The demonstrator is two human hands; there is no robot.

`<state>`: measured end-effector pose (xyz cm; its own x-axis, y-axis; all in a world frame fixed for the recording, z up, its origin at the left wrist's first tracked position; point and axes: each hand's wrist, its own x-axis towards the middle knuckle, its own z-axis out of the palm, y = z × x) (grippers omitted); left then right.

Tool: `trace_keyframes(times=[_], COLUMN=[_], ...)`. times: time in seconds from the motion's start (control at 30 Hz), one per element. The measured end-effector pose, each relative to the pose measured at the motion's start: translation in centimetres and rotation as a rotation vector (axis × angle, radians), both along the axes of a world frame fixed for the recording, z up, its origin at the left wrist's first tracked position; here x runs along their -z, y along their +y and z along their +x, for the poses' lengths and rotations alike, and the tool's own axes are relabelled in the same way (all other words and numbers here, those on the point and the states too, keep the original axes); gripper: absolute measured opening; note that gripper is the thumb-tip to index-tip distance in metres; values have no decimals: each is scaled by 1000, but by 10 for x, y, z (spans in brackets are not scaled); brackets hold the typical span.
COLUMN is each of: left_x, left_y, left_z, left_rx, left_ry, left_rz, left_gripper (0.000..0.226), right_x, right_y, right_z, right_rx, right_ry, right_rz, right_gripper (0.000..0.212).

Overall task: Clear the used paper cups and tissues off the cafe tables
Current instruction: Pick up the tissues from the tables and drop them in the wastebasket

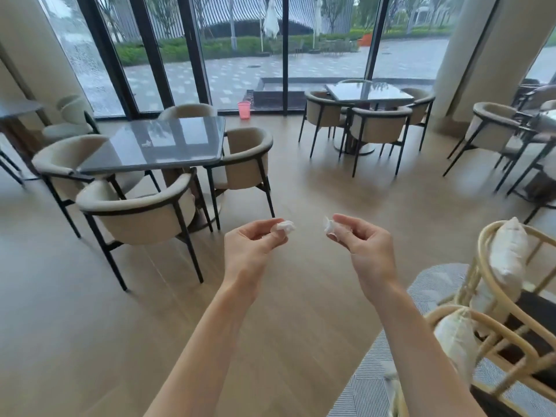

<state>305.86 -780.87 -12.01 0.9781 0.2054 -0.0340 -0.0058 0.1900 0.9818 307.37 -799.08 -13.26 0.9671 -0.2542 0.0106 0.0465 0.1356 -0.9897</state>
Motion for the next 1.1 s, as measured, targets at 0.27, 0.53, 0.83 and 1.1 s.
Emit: trace_keyframes(times=[0.27,0.53,0.83,1.1], left_x=[-21,-9,20,3], left_y=[10,29,42,33], left_z=[150,269,462,649], left_rx=[-7,-56,-82,12], left_ry=[-30,-16,14,26], left_rz=[15,3,-88,-128], left_gripper=[19,17,18,12], right_x=[-4,6,17,-5], right_y=[11,14,28,26], right_z=[144,263,447,620], right_rx=[15,11,17,49], right_ry=[7,46,55,63], right_rz=[53,0,-88,-165], right_gripper=[14,16,18,12])
